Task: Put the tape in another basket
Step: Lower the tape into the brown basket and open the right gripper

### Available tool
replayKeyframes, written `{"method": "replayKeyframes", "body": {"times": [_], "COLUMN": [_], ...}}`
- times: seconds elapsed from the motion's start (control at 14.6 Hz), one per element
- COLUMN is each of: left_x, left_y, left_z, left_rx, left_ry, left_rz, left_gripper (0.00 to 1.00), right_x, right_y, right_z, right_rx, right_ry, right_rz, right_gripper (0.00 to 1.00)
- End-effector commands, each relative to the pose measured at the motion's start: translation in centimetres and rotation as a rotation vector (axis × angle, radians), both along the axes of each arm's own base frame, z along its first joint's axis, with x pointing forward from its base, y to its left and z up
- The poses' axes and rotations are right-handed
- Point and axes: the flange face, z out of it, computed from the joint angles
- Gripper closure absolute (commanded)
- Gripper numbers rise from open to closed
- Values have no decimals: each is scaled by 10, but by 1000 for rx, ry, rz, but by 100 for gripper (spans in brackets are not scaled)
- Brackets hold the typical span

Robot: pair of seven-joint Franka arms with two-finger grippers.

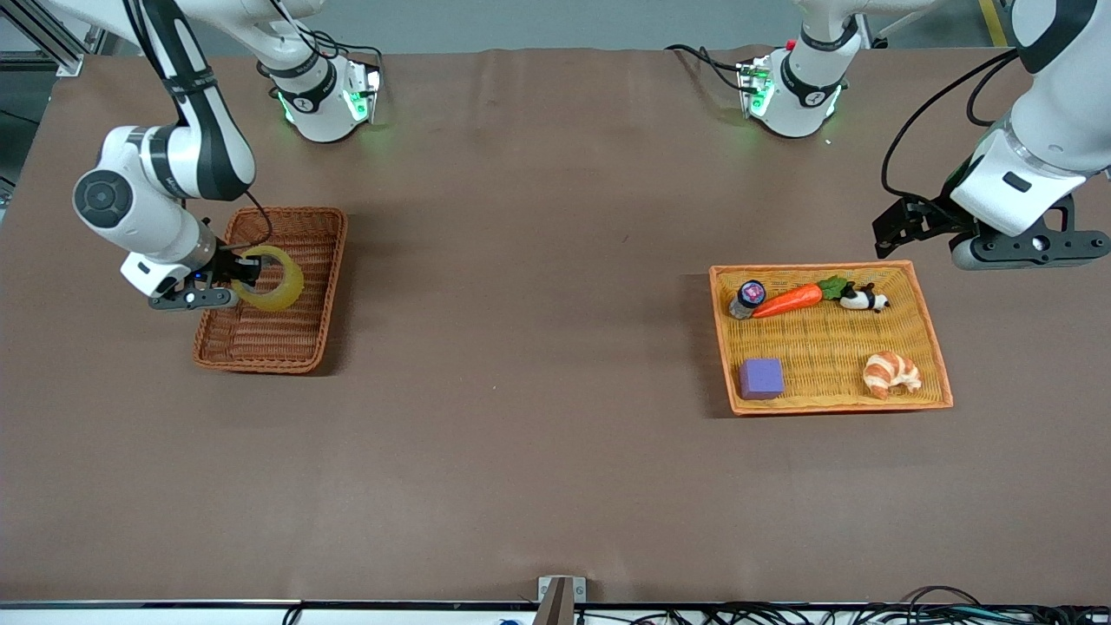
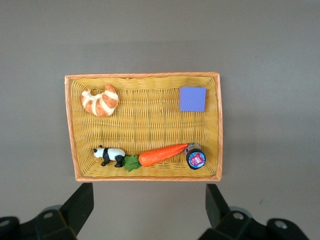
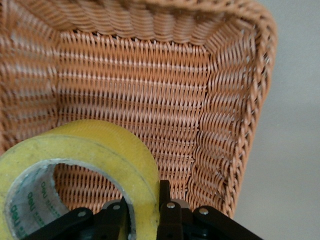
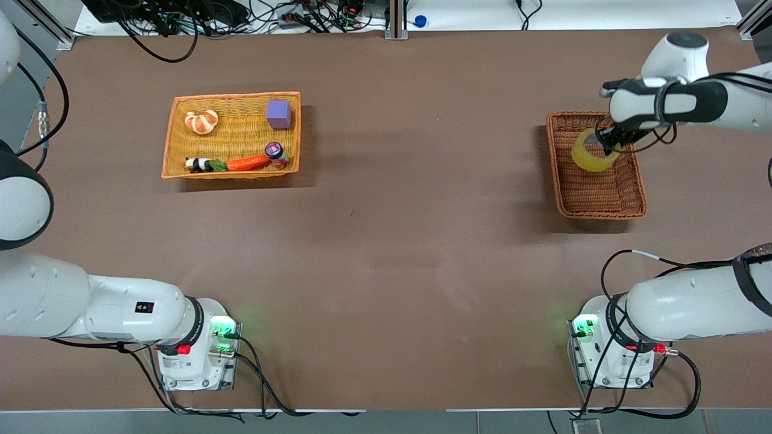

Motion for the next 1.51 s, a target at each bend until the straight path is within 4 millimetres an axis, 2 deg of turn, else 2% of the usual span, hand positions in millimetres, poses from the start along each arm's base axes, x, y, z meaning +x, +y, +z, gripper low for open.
{"method": "replayKeyframes", "body": {"times": [0.0,0.14,0.27,0.34,0.48,0.55,0.69,0.89,1.03,1.23,1.3,1.44], "left_x": [-4,-4,-4,-4,-3,-3,-3,-3,-3,-3,-3,-3], "left_y": [3,3,3,3,3,3,4,4,3,3,3,3], "left_z": [8,8,8,8,8,8,8,8,8,8,8,7], "left_rx": [12,13,16,16,17,17,19,19,20,18,18,19], "left_ry": [1,3,2,2,2,1,0,0,-1,0,-1,2], "left_rz": [-26,-31,-30,-30,-30,-30,-30,-30,-32,-32,-30,-32], "left_gripper": [0,0,0,0,0,0,0,0,0,0,0,0], "right_x": [-13,-13,-14,-12,-12,-11,6,42,61,89,96,99], "right_y": [-1,-3,-9,-10,-15,-17,-19,-21,-20,7,23,46], "right_z": [-22,-41,-56,-57,-53,-47,-11,77,128,214,243,278], "right_rx": [14,10,5,4,2,2,2,-2,-7,-20,-22,-19], "right_ry": [-22,-22,-21,-18,-17,-9,17,21,-11,-47,-56,-84], "right_rz": [6,6,-5,-6,-21,-27,-36,-62,-72,-71,-77,-102], "right_gripper": [96,95,86,67,0,0,0,0,0,0,0,0]}}
